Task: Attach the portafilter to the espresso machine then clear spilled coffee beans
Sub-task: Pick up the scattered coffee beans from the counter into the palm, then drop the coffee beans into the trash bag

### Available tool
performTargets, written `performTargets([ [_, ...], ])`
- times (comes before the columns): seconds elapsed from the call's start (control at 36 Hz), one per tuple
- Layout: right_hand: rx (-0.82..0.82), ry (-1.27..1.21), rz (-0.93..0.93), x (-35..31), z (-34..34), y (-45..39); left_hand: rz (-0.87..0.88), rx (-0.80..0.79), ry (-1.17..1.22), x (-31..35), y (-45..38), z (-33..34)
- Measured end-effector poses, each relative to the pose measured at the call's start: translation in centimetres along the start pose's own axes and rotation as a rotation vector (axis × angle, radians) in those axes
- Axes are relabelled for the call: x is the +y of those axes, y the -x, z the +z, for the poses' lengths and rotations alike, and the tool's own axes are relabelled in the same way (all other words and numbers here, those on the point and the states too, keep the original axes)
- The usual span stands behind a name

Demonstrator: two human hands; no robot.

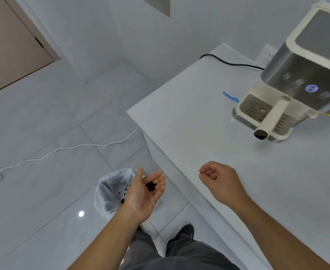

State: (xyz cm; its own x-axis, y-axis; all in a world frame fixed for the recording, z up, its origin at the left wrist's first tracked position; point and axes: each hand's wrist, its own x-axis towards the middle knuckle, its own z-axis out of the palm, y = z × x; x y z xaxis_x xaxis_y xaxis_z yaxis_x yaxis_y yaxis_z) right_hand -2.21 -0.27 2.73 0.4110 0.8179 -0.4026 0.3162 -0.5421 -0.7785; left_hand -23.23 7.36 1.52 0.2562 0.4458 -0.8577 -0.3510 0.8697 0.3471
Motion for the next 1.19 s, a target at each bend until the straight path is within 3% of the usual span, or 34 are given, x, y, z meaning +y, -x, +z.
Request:
performTargets([
  [0.44,-0.154,0.122,-0.081,-10.3,14.8,-0.8,0.136,0.110,0.235,11.4,3.3,-16.4],
  [0.75,-0.225,0.135,-0.126,-15.0,23.1,-1.2,0.168,0.172,0.312,15.7,4.7,-24.8],
  [1.19,-0.407,0.273,-0.183,-16.1,25.6,-6.4,0.161,0.295,0.449,14.7,2.0,-24.8],
])
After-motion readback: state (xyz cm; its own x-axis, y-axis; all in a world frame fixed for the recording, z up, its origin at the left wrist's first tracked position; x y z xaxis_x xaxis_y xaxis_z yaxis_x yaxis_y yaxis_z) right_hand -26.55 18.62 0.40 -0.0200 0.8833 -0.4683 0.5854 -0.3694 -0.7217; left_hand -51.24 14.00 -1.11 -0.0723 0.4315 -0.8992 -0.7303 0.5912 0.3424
